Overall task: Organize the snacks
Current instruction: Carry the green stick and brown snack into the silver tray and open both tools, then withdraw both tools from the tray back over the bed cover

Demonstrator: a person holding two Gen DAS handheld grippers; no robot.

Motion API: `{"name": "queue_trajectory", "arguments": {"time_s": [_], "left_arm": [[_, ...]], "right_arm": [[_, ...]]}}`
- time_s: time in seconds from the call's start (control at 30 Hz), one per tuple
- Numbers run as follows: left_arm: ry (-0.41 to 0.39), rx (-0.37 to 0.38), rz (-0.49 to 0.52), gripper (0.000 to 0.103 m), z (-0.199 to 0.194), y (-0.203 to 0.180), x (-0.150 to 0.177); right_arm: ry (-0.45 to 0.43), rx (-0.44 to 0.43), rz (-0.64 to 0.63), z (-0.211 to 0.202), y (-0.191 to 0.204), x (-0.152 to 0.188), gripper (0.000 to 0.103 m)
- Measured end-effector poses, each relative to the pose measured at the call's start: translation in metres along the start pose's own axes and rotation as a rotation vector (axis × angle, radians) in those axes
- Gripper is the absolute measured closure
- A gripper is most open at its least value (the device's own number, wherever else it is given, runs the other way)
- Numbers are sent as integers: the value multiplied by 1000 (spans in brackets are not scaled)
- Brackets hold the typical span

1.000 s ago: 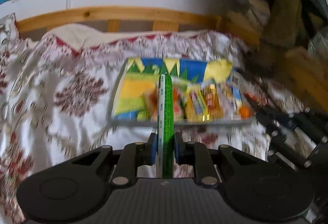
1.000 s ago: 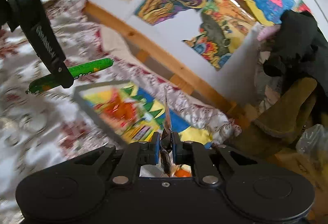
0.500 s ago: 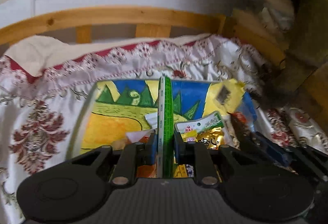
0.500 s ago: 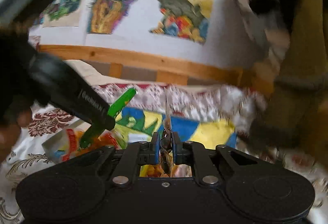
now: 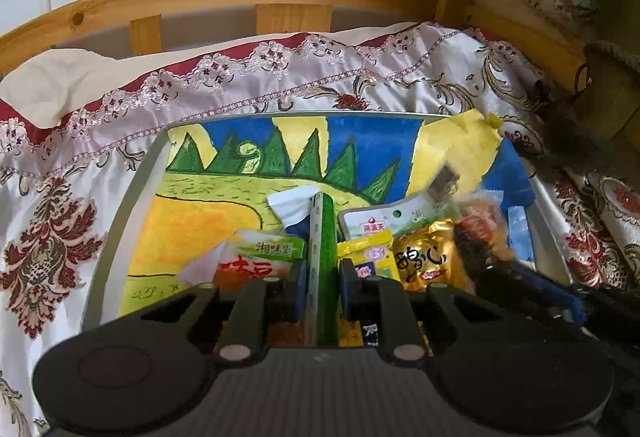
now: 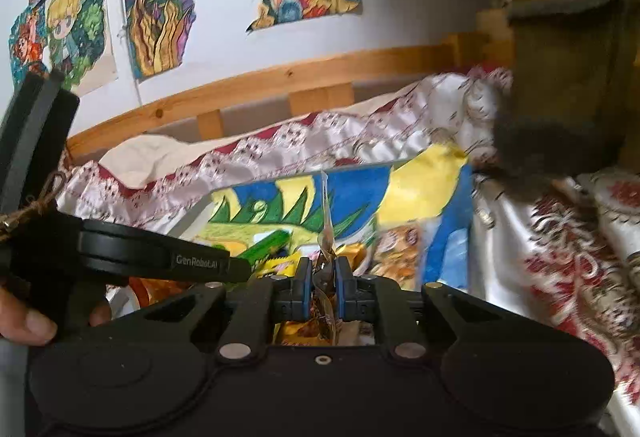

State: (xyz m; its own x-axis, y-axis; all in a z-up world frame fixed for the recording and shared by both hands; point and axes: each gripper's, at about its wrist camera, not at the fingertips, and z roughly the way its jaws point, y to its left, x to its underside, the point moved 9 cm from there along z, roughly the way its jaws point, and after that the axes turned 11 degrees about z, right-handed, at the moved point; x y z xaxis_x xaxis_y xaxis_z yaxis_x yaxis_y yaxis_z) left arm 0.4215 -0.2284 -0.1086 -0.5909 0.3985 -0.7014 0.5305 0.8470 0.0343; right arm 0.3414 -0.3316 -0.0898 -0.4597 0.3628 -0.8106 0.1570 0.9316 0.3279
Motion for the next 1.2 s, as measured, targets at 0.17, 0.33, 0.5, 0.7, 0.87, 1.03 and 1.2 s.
{"name": "queue_trajectory", "arguments": {"time_s": [0.17, 0.33, 0.5, 0.7, 0.87, 1.03, 1.2], "left_arm": [[-2, -21, -27, 58, -12, 2, 1], [-21, -37, -19, 52, -30, 1, -3], [-68, -55, -15, 36, -57, 4, -12], [-180, -111, -54, 8, -102, 15, -22], [-224, -158, -52, 4, -131, 25, -26], [-254, -184, -56, 2, -152, 29, -23], [-293, -205, -68, 1, -173, 33, -9]], "right_arm": [[10, 38, -40, 6, -5, 9, 78], [-20, 49, -66, -3, -1, 6, 72], [-71, 55, -90, -21, 4, -3, 55], [-178, 96, -133, -58, 10, -17, 24], [-246, 86, -131, -86, 12, -28, 15], [-288, 98, -115, -105, 9, -32, 8], [-311, 100, -88, -124, 10, -30, 1]]}}
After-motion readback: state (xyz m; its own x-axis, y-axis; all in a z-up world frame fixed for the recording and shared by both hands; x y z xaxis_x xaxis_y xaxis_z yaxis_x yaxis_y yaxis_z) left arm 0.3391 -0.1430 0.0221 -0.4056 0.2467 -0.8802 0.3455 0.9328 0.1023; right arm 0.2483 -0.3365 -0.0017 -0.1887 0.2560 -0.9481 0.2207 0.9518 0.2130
